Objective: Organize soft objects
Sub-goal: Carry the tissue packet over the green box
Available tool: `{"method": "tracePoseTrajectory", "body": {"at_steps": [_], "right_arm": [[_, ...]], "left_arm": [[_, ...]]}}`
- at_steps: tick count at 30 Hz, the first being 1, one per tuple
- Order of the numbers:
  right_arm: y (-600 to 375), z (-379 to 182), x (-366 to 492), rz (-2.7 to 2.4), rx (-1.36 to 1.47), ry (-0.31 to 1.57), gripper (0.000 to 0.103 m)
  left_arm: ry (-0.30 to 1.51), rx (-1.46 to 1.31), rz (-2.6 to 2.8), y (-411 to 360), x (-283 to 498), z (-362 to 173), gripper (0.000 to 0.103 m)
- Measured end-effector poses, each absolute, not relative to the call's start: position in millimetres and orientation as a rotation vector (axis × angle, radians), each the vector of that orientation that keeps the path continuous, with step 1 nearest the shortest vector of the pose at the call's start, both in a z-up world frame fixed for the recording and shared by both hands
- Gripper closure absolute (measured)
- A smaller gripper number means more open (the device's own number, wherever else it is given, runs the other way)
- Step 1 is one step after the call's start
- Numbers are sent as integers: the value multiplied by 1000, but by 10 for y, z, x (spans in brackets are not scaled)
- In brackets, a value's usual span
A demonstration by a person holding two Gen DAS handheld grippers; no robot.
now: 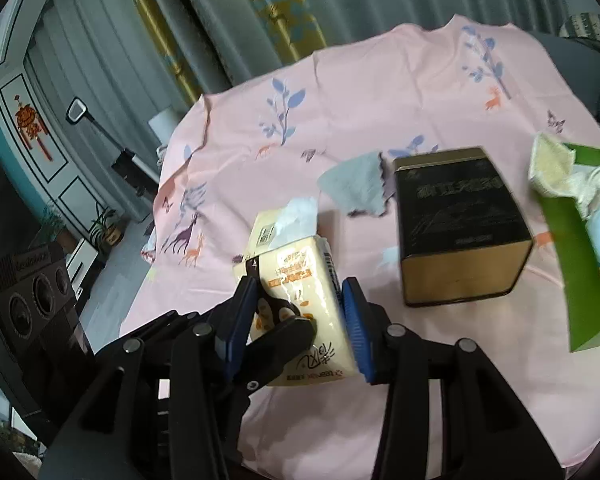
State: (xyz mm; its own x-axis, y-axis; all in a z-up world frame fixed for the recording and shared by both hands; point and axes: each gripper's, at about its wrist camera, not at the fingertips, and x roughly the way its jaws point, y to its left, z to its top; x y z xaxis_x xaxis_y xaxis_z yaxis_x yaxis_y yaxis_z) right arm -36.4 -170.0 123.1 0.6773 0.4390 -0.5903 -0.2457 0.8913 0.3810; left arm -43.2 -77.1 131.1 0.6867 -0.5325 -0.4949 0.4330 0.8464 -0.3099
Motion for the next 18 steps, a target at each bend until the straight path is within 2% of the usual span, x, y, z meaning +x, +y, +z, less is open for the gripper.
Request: {"method": "tracePoseTrajectory", "body": {"at_steps": [18], "right_arm": [[-2336, 1392, -570, 317, 370, 612, 59]], "left_arm": [[537, -99, -607, -1416, -450, 1563, 59]]}}
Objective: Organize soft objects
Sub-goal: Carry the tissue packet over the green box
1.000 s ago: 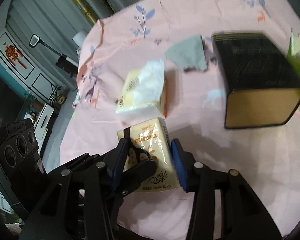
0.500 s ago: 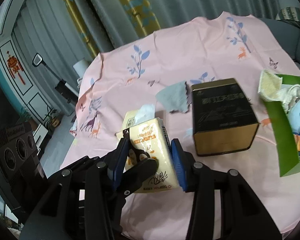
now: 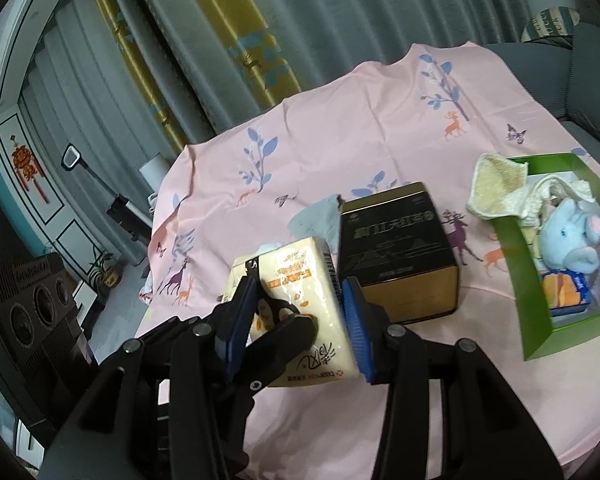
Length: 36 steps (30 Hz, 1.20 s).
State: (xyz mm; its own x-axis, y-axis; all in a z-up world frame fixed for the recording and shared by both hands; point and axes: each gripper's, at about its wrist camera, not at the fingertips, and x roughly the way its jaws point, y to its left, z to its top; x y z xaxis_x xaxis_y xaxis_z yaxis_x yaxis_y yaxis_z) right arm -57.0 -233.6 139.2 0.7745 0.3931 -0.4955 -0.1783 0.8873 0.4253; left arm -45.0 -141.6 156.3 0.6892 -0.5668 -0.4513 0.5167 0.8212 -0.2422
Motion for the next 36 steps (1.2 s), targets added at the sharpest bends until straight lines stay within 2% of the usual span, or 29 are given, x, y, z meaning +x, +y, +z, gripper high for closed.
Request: {"method": "tracePoseTrajectory", "body": {"at_steps": [36], "right_arm": [[-3264, 1185, -713, 161, 524, 598, 57]], "left_arm": [[576, 4, -722, -2395, -336, 1457, 59]]}}
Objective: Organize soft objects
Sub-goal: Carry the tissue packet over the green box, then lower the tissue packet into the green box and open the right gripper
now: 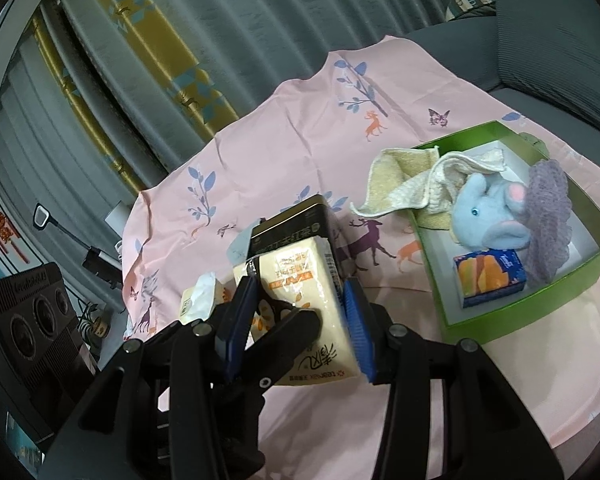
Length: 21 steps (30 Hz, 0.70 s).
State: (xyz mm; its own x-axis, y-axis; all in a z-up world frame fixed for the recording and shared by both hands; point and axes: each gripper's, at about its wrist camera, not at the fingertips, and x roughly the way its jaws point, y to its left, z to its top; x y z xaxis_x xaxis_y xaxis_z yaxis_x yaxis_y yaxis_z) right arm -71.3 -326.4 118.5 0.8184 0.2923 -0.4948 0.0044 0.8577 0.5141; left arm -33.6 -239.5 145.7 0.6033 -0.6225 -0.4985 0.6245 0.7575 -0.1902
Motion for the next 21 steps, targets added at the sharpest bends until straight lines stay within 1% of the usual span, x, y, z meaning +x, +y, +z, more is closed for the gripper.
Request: {"method": "tracePoseTrajectory", "body": {"at_steps": [21], "right_arm": [[-3501, 1129, -766, 111, 579, 592, 57]], "left_arm": [[590, 26, -772, -2630, -301, 1398, 59]]}}
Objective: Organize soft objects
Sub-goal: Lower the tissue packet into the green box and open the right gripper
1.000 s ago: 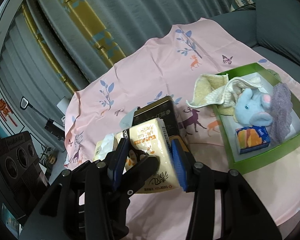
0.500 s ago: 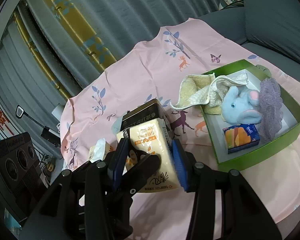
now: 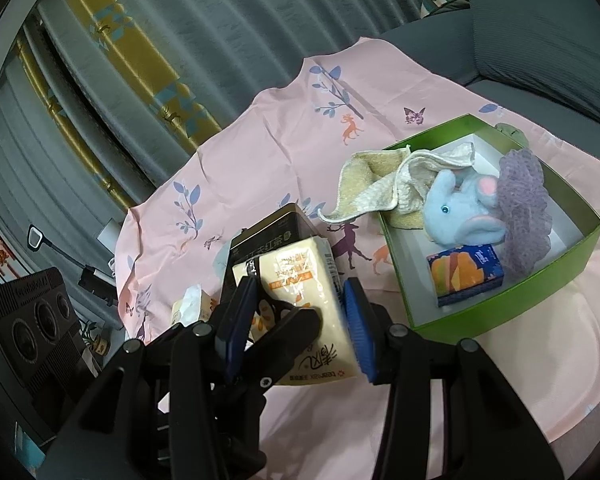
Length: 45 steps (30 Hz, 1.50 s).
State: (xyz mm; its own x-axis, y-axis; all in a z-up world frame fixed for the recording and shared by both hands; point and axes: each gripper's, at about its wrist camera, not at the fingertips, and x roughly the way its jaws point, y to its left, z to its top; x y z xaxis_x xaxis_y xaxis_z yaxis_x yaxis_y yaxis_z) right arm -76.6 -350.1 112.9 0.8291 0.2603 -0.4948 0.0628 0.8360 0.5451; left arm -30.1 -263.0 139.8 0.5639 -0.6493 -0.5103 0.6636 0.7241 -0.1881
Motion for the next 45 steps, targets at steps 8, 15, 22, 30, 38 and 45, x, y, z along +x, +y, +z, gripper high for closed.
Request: {"method": "tracePoseTrajectory", "body": {"at_steps": [8, 15, 22, 30, 38, 45], "right_arm": [[-3594, 1153, -761, 95, 588, 589, 57], [-3781, 1373, -661, 77, 567, 568, 57], [-4043, 1466, -510, 29, 529, 571, 57], [-4386, 1255, -446, -46, 605, 564, 57], [-4551, 992, -363, -136, 675, 633, 57], [-4660, 869, -357, -186, 711, 660, 57]], "left_arm": [[597, 48, -784, -2757, -263, 1464, 59], [572, 44, -813, -2950, -126, 1632, 59], [587, 10, -857, -3225, 102, 1650, 59], [643, 37, -912, -3542, 311, 1461, 59], [768, 6, -953, -3712, 489, 1172, 59], [833, 6, -965, -3832, 559, 1050, 59]]}}
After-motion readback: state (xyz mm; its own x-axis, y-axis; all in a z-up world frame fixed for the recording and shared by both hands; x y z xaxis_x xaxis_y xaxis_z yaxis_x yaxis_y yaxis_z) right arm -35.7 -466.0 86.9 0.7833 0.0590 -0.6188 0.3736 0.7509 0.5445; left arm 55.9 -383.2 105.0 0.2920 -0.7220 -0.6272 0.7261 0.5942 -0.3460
